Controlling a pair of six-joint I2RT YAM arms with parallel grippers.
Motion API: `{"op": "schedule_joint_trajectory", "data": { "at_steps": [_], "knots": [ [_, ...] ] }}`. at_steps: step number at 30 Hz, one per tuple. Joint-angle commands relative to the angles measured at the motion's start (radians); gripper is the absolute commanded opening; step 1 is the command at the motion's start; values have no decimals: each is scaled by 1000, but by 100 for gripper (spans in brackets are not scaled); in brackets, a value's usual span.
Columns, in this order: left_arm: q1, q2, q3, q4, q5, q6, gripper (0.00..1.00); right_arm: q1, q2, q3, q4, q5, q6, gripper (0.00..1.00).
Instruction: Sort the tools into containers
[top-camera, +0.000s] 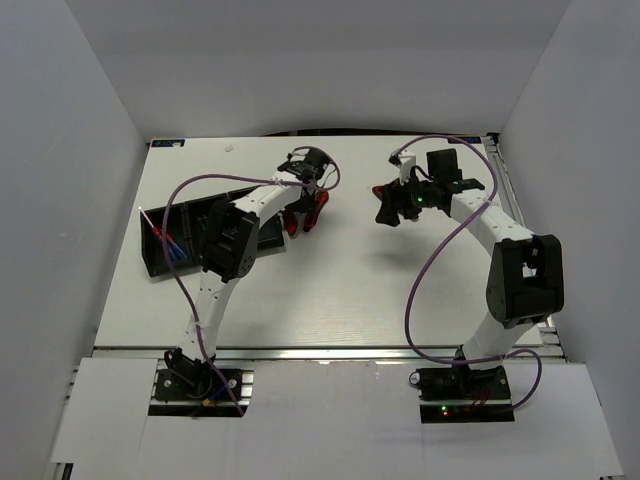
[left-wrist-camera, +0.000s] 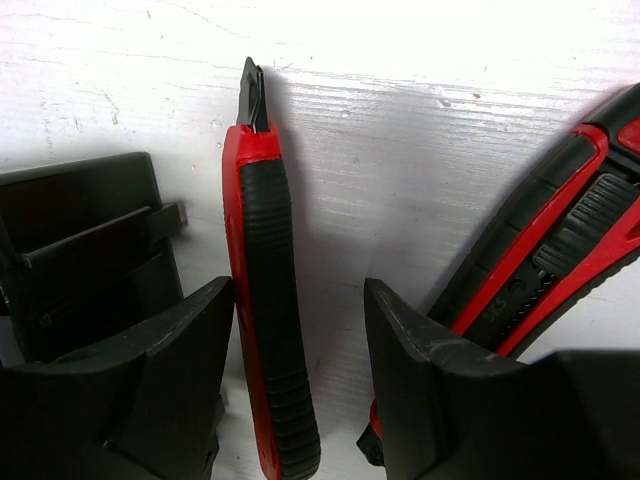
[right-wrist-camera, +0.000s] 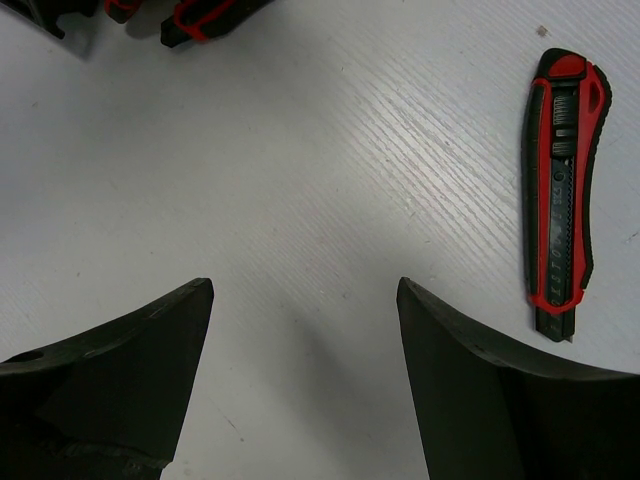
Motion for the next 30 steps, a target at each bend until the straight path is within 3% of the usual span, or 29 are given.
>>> {"op": "schedule_joint_trajectory", "data": {
  "at_steps": [1, 10, 14, 21, 22, 30],
  "knots": [
    [-1, -20, -51, -11, 133, -37, 64, -9, -43, -16, 28, -20, 10, 81],
    [-1, -70, -43, -11, 151, -41, 65, -14, -46, -20, 29, -25, 16, 81],
    [-1, -73, -45, -9, 156, -32, 61, -16, -44, -20, 31, -28, 20, 81],
    [-1, -80, -63, -8, 169, -41, 38, -20, -47, -23, 31, -28, 19, 81],
    [-1, -81, -60, -9, 171, -38, 30, -20, -50, -25, 31, -30, 19, 81],
    [-1, -115, 16, -9, 206, -24, 0, -20, -50, -23, 29, -37, 21, 81]
  ]
}}
